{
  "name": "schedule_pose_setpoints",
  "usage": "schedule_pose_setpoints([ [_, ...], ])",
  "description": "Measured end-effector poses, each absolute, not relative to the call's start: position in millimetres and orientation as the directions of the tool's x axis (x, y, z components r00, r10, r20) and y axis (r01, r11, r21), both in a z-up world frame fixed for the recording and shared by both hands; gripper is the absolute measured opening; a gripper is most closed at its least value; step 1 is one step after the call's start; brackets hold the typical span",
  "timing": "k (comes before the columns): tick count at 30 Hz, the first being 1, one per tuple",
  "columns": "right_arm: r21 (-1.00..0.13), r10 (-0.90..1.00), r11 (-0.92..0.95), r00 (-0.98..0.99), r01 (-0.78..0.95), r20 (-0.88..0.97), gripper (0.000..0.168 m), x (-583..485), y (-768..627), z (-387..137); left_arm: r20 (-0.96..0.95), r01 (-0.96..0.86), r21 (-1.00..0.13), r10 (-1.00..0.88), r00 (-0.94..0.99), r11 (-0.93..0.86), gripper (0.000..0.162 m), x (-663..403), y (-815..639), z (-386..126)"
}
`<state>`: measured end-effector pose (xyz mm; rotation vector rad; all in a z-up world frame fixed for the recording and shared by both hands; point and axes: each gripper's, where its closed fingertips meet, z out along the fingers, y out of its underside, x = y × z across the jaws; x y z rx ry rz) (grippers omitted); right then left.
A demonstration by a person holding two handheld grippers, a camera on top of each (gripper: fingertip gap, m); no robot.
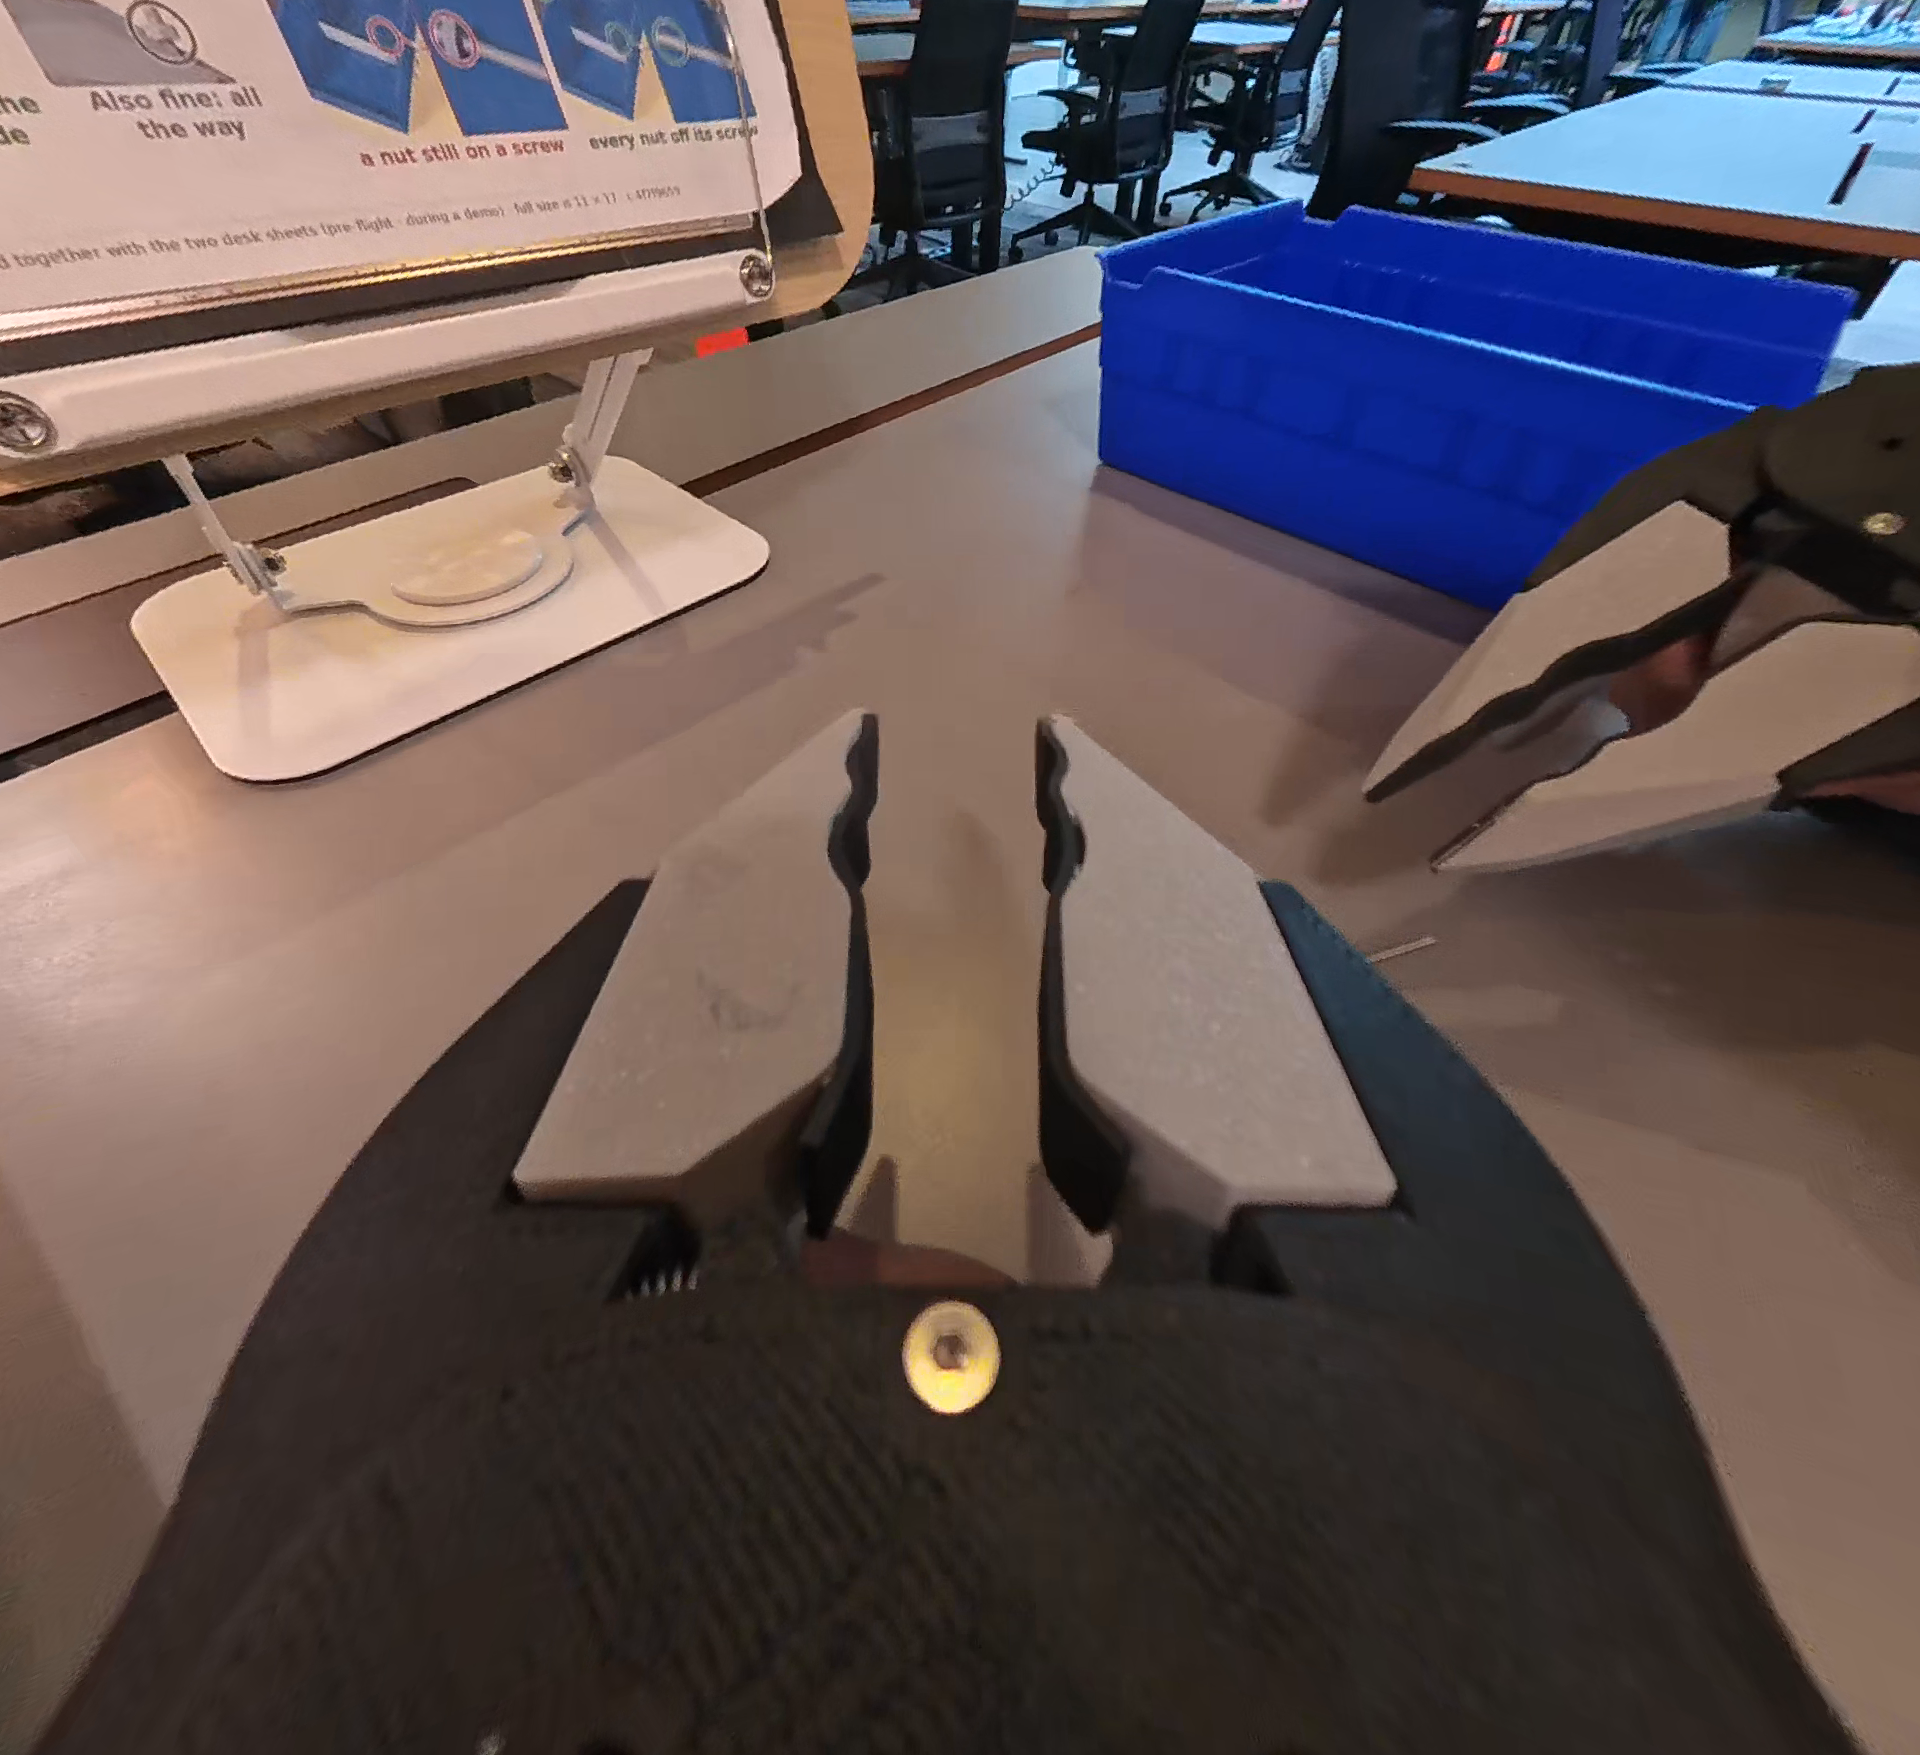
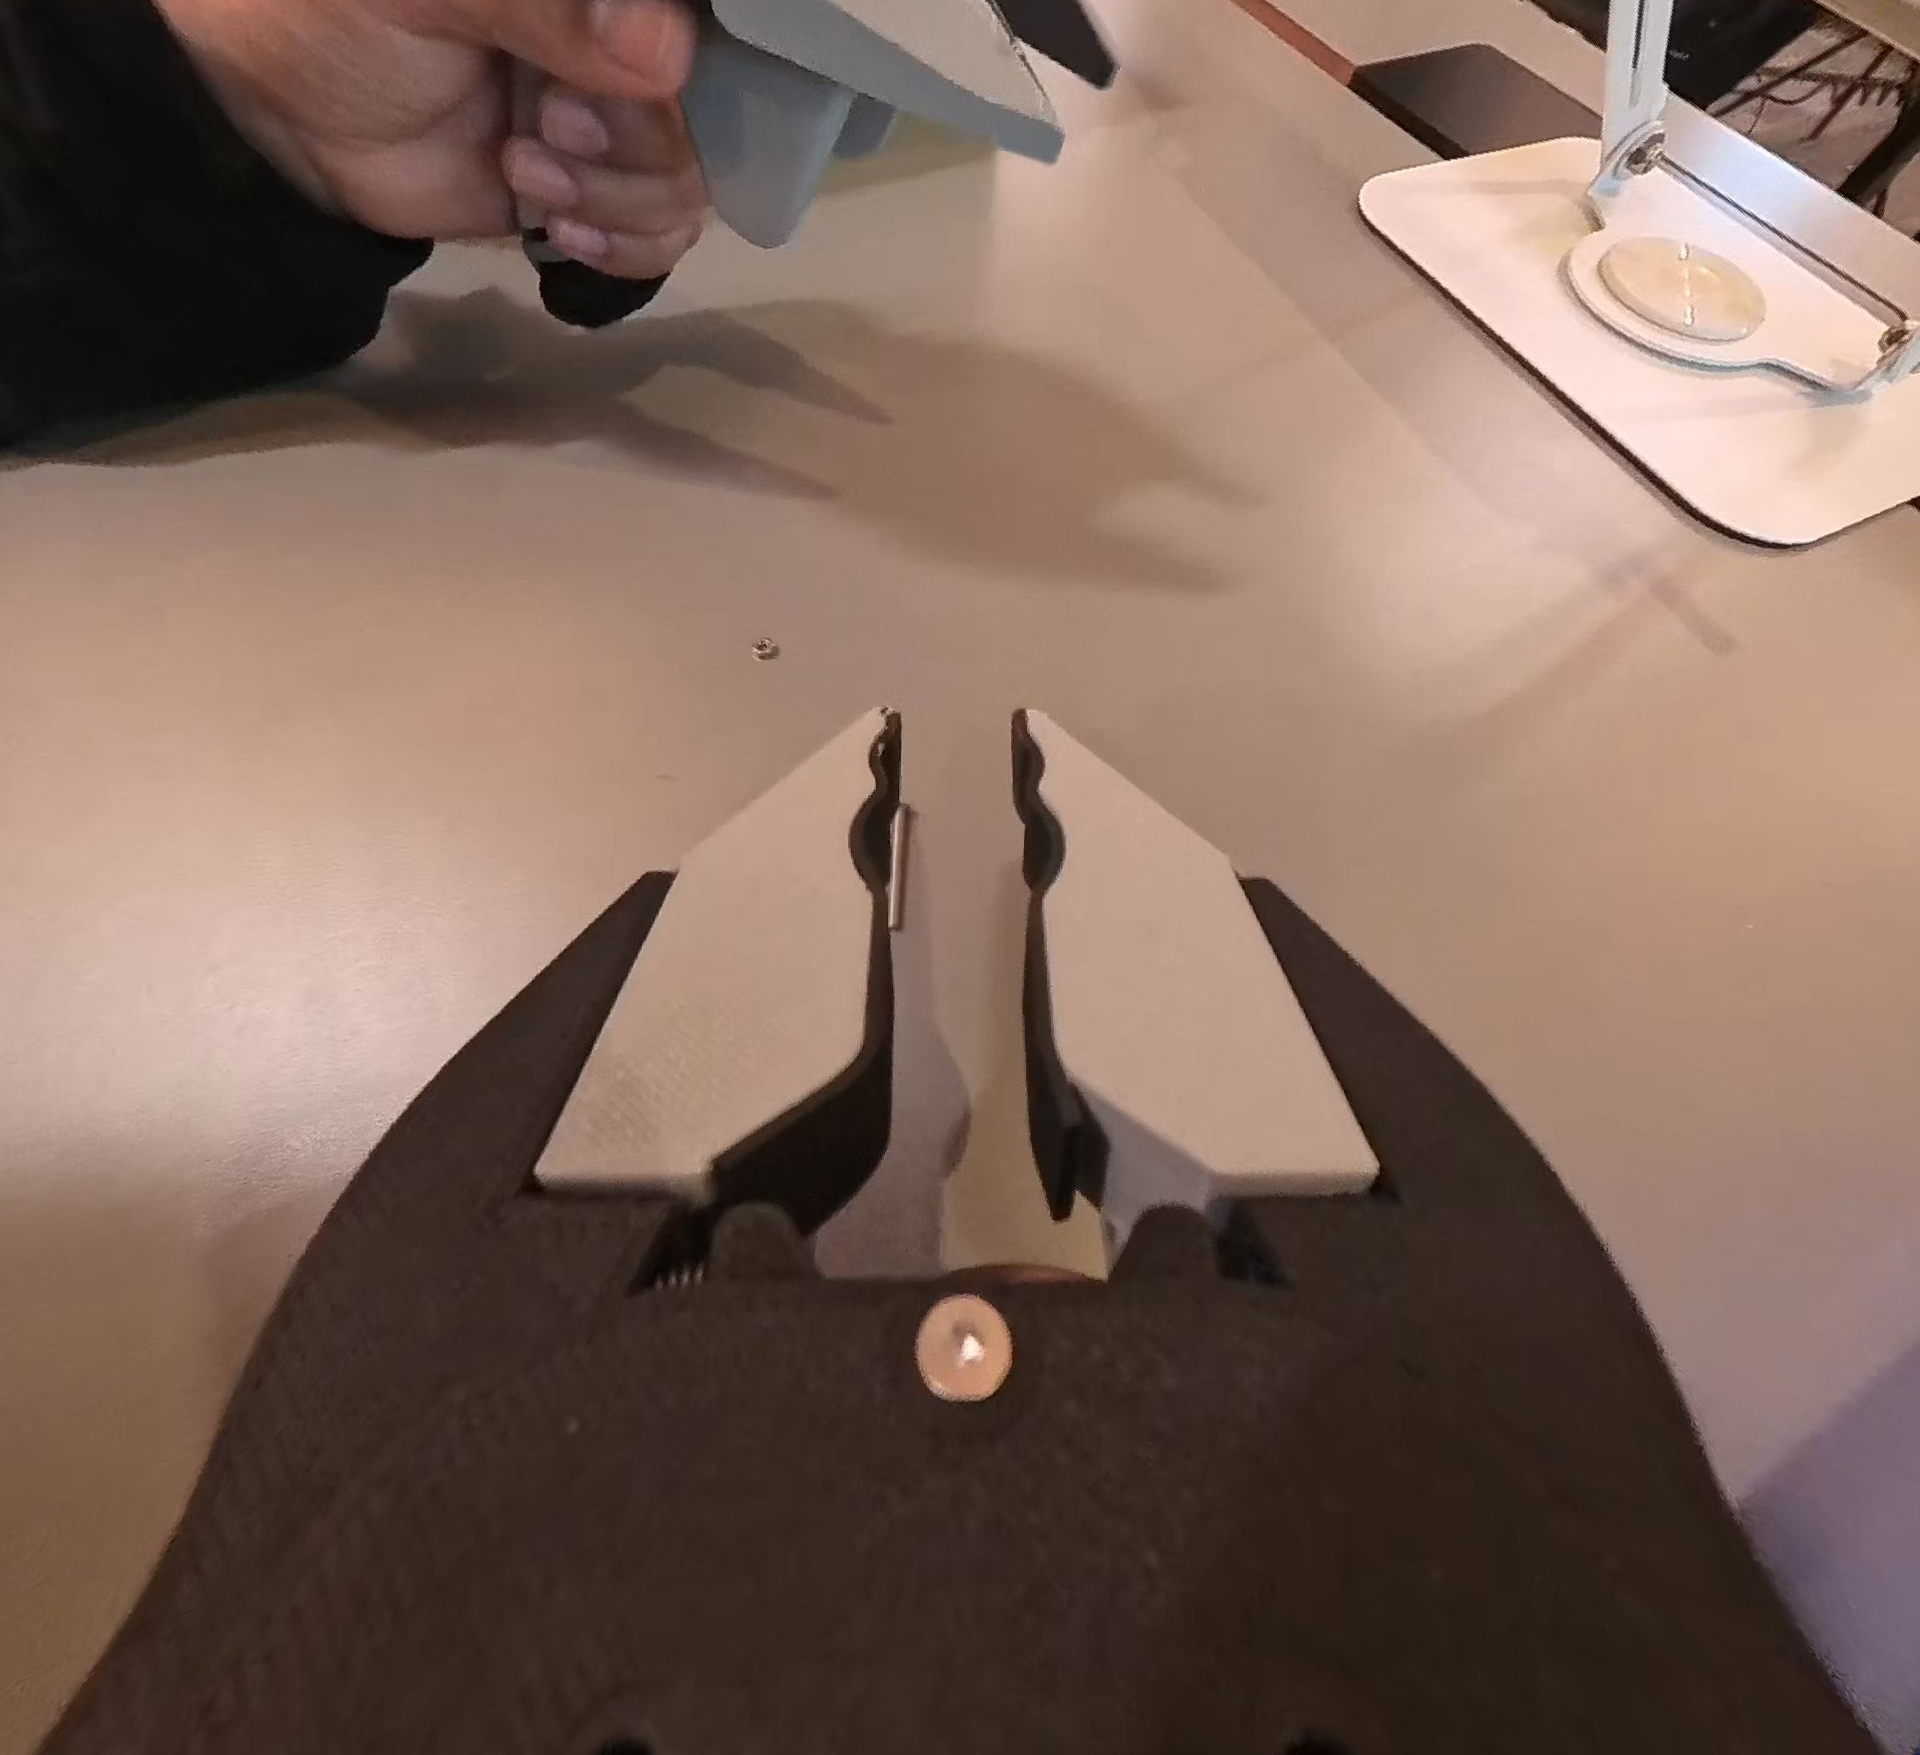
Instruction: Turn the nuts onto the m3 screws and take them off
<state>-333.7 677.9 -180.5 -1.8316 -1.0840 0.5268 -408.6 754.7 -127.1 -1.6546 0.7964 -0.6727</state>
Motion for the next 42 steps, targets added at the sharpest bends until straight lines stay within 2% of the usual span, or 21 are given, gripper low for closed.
schedule_pose_setpoints([
  [9, -0.856, 0.836, -0.197, 0.539, 0.477, 0.108, 0.015, -318.0, 683.8, -179.2, 0.053, -0.130, -0.976, -0.772, 0.633, -0.174, 0.026, -415.9, 758.8, -126.4],
  [13, -0.851, 0.871, -0.226, 0.490, 0.474, 0.042, 0.014, -321.6, 674.3, -182.9, 0.059, -0.149, -0.970, -0.776, 0.628, -0.194, 0.026, -414.8, 757.1, -130.7],
  [21, -0.707, 0.905, -0.231, 0.415, 0.668, 0.097, 0.015, -324.1, 662.3, -227.7, 0.061, -0.223, -0.946, -0.807, 0.588, -0.235, 0.028, -405.7, 748.1, -145.1],
  [23, -0.712, 0.908, -0.227, 0.410, 0.664, 0.092, 0.012, -325.8, 661.3, -227.3, 0.060, -0.233, -0.944, -0.815, 0.576, -0.234, 0.028, -403.5, 745.9, -146.9],
  [25, -0.713, 0.908, -0.217, 0.406, 0.667, 0.104, 0.000, -326.1, 662.3, -228.1, 0.066, -0.247, -0.939, -0.829, 0.556, -0.240, 0.028, -399.8, 742.1, -149.9],
  [31, -0.717, 0.898, -0.218, 0.424, 0.662, 0.119, 0.000, -325.6, 666.9, -227.7, 0.037, -0.383, -0.903, -0.922, 0.385, -0.197, 0.027, -379.5, 708.7, -165.7],
  [35, -0.772, 0.909, -0.239, 0.416, 0.589, 0.036, 0.000, -332.3, 663.1, -217.2, -0.008, -0.491, -0.863, -0.967, 0.254, -0.122, 0.027, -369.3, 682.6, -179.6],
  [42, -0.827, 0.933, -0.222, 0.358, 0.516, -0.027, 0.000, -339.3, 653.5, -196.7, -0.081, -0.533, -0.846, -0.987, 0.136, -0.004, 0.025, -357.9, 658.9, -182.6],
])
